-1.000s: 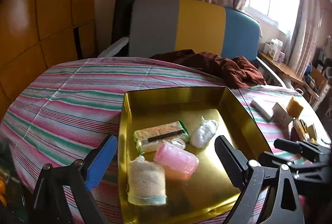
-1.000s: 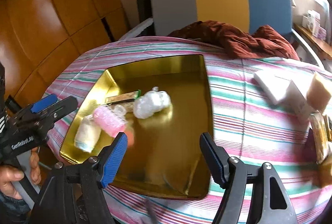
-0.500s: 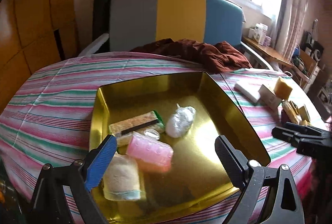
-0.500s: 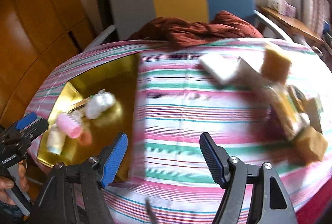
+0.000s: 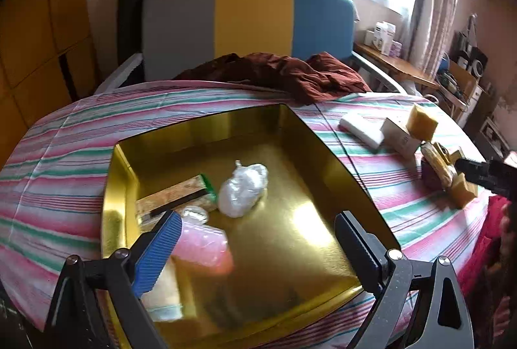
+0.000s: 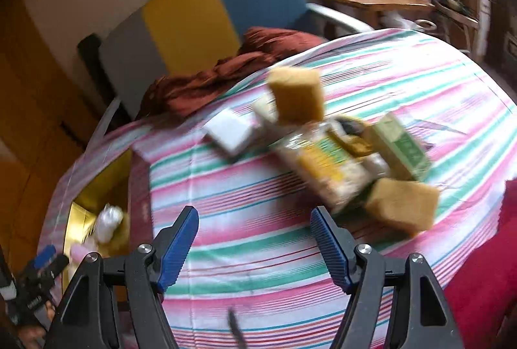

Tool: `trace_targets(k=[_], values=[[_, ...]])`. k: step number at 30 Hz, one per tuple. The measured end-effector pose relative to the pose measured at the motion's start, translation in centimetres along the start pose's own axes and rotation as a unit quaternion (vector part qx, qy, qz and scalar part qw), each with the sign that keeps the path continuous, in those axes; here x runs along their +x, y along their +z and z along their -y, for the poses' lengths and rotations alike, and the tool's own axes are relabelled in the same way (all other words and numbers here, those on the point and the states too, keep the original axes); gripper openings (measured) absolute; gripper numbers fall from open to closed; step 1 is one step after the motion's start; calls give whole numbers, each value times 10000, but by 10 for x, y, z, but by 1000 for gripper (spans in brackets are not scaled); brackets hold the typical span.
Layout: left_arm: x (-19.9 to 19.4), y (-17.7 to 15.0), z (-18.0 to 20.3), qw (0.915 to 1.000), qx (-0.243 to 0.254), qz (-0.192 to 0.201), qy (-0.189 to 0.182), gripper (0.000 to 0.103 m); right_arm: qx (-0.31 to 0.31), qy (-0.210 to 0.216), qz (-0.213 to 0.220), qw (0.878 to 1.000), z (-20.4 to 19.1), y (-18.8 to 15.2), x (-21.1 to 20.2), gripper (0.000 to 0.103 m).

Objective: Organize objects
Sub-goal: 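Grasp the yellow sponge with the right gripper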

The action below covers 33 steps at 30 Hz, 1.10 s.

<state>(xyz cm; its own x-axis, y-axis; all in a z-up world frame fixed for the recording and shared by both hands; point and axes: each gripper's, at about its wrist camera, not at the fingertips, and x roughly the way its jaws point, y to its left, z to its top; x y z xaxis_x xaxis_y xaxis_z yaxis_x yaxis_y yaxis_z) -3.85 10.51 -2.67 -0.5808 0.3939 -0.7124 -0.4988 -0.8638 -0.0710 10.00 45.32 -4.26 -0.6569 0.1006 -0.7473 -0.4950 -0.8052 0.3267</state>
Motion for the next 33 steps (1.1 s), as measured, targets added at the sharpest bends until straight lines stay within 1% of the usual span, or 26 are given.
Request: trace_targets(k=[6, 10, 14, 17, 19, 24, 26, 27, 29, 33], values=[[8, 5, 18, 9996, 206, -80, -157, 96, 452, -216, 194, 9986, 35, 15, -12, 73], [12, 11, 28, 9991, 323, -94, -252, 96, 655, -232, 158, 9975, 50, 22, -11, 73], [18, 16, 40, 9983, 428, -137, -360, 96, 485, -227, 147, 9985, 44, 35, -4, 73], [21, 18, 48, 9977, 497, -166, -420, 96, 233, -224, 146, 9994, 33, 53, 7, 73], [24, 19, 53, 9973, 542, -196, -460, 96, 18, -304, 138, 9994, 25, 65, 16, 73], [29, 24, 65, 9960, 625, -238, -585, 96, -382, -482, 77, 9981, 12, 93, 52, 80], [31, 26, 69, 9957, 615, -268, -645, 96, -370, -581, 48, 9976, 10, 102, 65, 81], [34, 27, 71, 9954, 612, -292, -674, 96, -378, -547, 74, 9978, 9, 106, 71, 83], [37, 29, 74, 9951, 634, -326, -691, 96, -402, -668, 97, 9969, 7, 111, 81, 86], [43, 32, 82, 9944, 688, -358, -719, 96, -472, -771, -32, 9959, 4, 116, 104, 86]])
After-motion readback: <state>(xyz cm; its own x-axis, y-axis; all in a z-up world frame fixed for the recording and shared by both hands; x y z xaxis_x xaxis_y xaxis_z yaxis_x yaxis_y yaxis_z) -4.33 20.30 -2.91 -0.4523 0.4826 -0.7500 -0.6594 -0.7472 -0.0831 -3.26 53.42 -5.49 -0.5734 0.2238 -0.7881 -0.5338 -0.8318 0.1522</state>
